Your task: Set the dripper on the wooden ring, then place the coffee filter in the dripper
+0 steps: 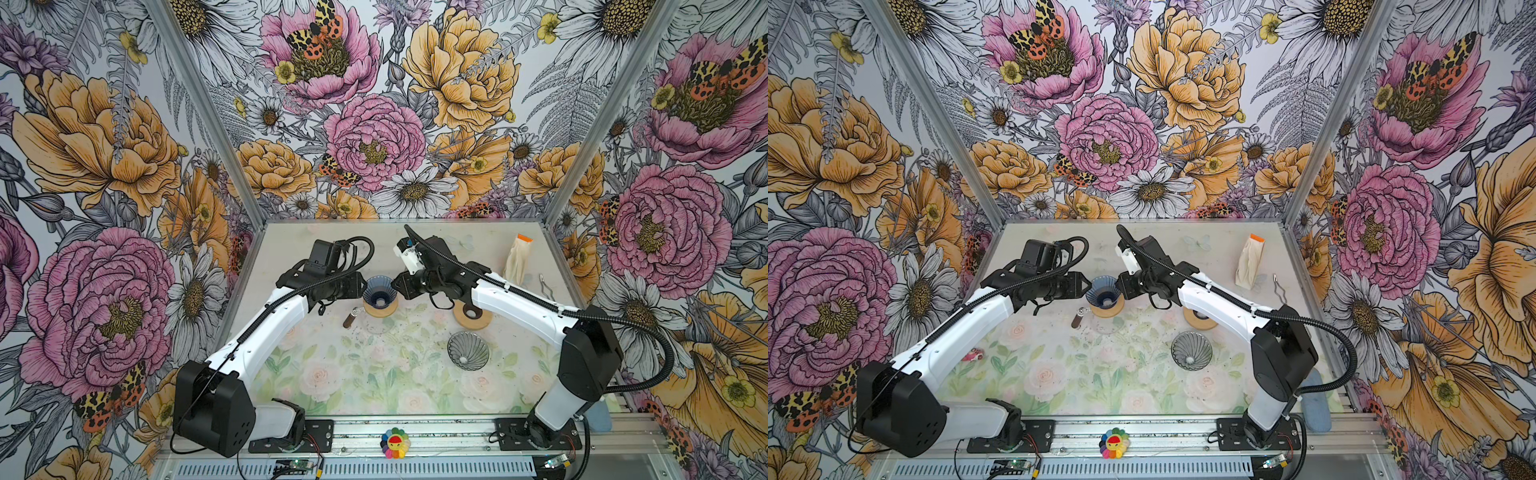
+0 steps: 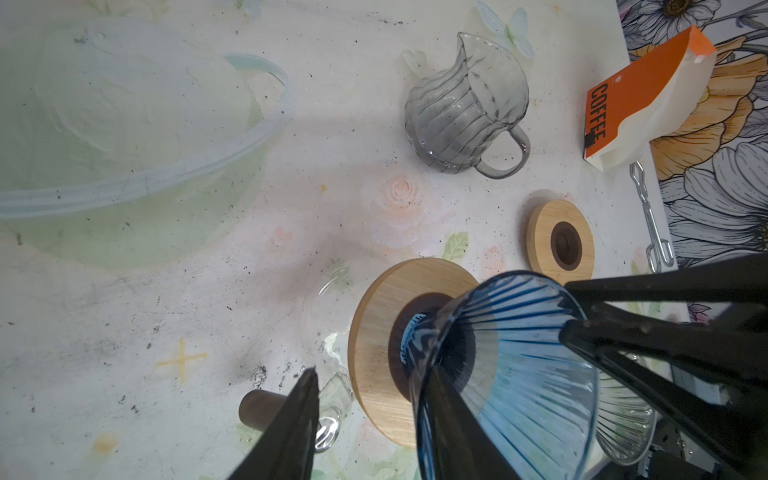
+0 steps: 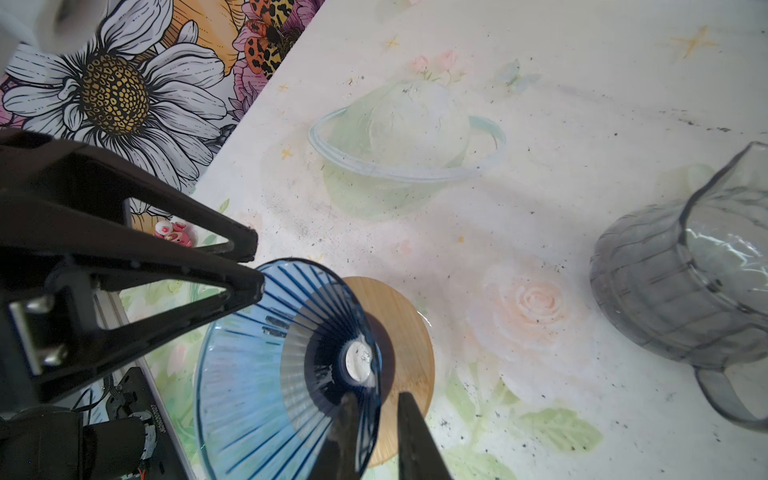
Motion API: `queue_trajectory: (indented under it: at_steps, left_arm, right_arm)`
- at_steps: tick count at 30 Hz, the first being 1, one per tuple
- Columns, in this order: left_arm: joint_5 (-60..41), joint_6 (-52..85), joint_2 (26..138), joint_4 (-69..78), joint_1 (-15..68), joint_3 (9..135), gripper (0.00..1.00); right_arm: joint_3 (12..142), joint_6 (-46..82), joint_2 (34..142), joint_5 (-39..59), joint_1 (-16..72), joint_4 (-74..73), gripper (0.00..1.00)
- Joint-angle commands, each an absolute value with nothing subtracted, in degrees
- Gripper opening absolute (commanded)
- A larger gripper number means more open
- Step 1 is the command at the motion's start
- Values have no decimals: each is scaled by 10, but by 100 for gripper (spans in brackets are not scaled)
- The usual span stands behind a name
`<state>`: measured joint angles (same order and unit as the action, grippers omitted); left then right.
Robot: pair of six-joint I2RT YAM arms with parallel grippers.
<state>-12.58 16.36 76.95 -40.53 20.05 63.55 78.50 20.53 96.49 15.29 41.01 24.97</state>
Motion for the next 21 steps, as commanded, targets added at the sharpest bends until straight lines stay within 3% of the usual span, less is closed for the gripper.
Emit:
queue_trajectory:
  at_steps: [1,5,21]
  left_arm:
    - [-139,158,780,-404,198,650,42]
    - [-139,157,788,-404,197,657,37]
    - [-148,155,802,-404,193,660,35]
  right_arm:
    - [808,211,976,148,408,254,20]
    - [810,212,977,144,407,254,18]
    - [818,211,995,141,404,258,12]
